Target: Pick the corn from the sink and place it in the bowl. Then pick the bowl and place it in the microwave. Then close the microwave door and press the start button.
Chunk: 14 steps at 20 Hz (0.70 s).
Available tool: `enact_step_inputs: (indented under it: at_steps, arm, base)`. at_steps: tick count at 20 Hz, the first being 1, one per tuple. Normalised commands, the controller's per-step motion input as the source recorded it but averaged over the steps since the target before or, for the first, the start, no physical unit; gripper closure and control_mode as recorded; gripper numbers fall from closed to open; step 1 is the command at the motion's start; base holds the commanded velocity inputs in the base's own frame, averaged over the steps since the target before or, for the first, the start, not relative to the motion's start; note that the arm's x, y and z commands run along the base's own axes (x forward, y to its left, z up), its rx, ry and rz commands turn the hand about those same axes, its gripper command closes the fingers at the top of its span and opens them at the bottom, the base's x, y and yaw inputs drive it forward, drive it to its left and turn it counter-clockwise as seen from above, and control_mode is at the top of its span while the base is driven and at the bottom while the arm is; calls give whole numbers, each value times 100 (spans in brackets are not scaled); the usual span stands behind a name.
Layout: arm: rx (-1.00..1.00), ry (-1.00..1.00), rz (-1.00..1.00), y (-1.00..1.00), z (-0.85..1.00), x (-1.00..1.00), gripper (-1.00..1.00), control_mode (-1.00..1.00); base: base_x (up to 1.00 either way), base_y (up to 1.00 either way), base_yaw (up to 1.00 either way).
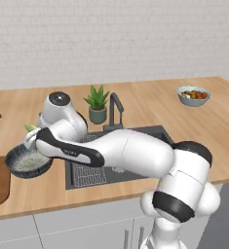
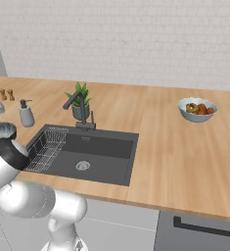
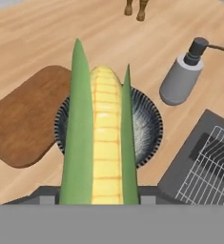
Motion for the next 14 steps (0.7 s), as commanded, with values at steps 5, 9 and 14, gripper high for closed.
enact_step_inputs:
  at_steps: [5, 9, 14]
  arm:
    - [-4, 3, 0, 26, -23, 29, 100, -100]
    - [-6, 0, 0, 13, -34, 3, 100, -100]
    - [-1, 9, 0, 6, -11, 4, 100, -100]
  base:
    - [0, 0, 0]
    - [0, 0, 0]
    - [0, 0, 0]
